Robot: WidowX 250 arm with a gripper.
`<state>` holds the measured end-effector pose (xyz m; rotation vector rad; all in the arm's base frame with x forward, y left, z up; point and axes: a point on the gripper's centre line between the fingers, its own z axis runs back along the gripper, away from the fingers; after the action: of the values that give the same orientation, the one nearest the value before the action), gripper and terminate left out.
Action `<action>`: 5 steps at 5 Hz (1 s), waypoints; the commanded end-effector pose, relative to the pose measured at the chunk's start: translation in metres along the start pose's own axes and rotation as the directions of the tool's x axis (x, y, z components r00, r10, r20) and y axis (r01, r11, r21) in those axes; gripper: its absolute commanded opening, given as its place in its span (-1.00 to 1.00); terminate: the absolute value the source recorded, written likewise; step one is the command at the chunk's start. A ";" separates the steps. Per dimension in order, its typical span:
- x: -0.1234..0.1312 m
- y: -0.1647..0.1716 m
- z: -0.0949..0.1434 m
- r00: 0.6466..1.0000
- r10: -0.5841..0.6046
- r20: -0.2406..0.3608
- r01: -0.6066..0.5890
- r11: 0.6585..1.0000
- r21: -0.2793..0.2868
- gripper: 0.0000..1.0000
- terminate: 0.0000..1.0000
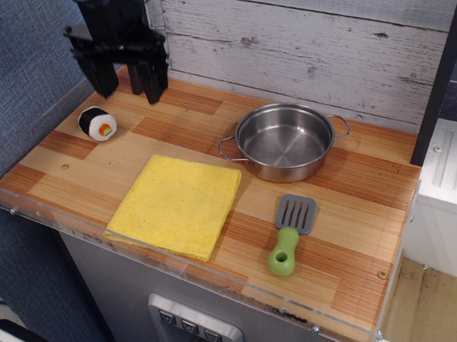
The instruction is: Put the eggroll in the metal pot.
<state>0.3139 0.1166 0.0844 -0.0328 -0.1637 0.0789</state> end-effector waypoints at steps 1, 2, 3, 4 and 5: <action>0.016 0.046 0.007 0.998 -0.068 0.014 0.068 0.996 -0.055 1.00 -1.00; 0.026 0.067 0.001 0.993 -0.114 -0.007 0.113 0.990 -0.085 1.00 -1.00; 0.033 0.084 -0.003 0.986 -0.163 -0.032 0.159 0.982 -0.105 1.00 -1.00; 0.031 0.098 -0.007 0.983 -0.178 -0.052 0.173 0.980 -0.094 1.00 -1.00; 0.026 0.101 -0.008 0.979 -0.195 -0.052 0.190 0.977 -0.099 1.00 -1.00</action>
<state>0.3305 0.2142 0.0585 -0.1483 -0.0685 -0.1239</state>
